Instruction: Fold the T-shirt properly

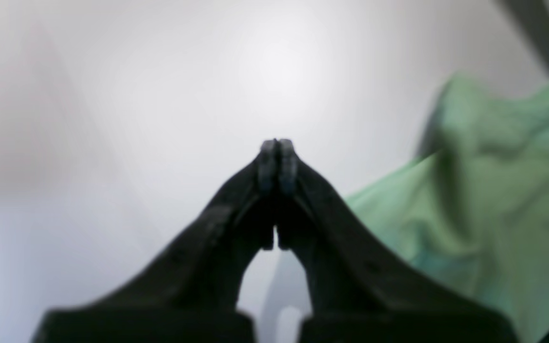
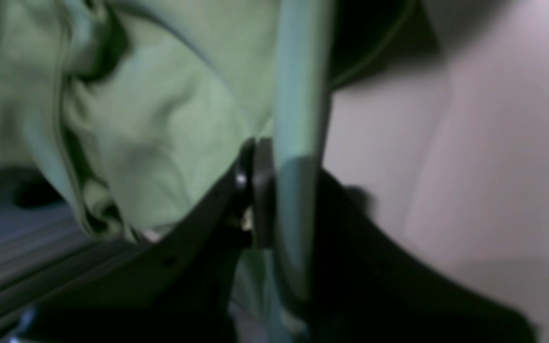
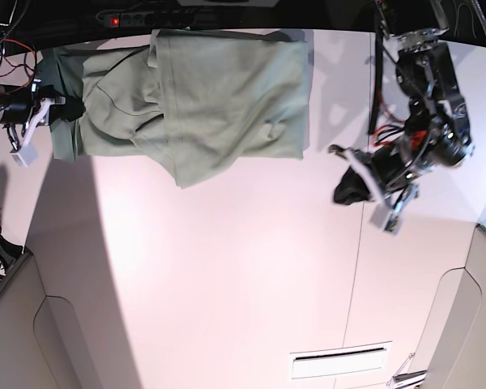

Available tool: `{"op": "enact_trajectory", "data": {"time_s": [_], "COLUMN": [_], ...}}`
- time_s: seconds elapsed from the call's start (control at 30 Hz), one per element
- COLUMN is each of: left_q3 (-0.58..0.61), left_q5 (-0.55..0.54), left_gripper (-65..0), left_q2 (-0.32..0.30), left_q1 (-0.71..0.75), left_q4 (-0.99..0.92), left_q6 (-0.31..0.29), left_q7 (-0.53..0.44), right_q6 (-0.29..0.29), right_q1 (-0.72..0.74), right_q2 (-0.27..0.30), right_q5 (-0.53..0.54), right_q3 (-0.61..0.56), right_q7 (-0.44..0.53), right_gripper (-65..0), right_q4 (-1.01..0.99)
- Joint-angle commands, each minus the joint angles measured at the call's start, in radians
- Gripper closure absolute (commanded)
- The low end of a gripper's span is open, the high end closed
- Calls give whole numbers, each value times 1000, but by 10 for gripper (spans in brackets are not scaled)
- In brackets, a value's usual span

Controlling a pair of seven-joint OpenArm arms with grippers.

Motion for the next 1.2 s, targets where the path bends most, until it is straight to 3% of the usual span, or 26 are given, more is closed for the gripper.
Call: {"op": "enact_trajectory", "data": {"time_s": [0.0,0.1,0.2,0.43,0.53,0.67,0.8,0.97,1.17], "left_q3": [-26,-104,-151,-158,-158,-157,-157,-157,-157], "left_q5": [-21,-23,-35,-53,-54,-62,-75,-75,-76], "left_gripper": [0,0,0,0,0,0,0,0,0], "left_q2": [-10,-17,-18,-17,-17,-17,-17,-17,-17], "left_q1": [12,97,181,322,343,343,343,343,343], "left_q4": [19,18,18,17,17,17,17,8,-50], "left_q6": [0,0,0,0,0,0,0,0,0], "left_q7": [-18,-14,3,31,31,31,32,108,116], "right_q6": [1,0,0,0,1,0,-1,-35,-74], "right_q1": [16,16,13,13,13,14,14,14,16], "right_q2": [22,15,-27,-278,-380,-464,-482,-483,-483], "right_q5": [36,93,164,182,124,-74,-230,-305,-381], "right_q3": [11,11,10,-92,-201,-361,-501,-632,-716], "right_q7": [14,-15,-38,-31,-3,131,235,242,297], "right_gripper": [0,0,0,0,0,0,0,0,0], "right_q4": [61,188,317,491,491,490,490,490,490]}}
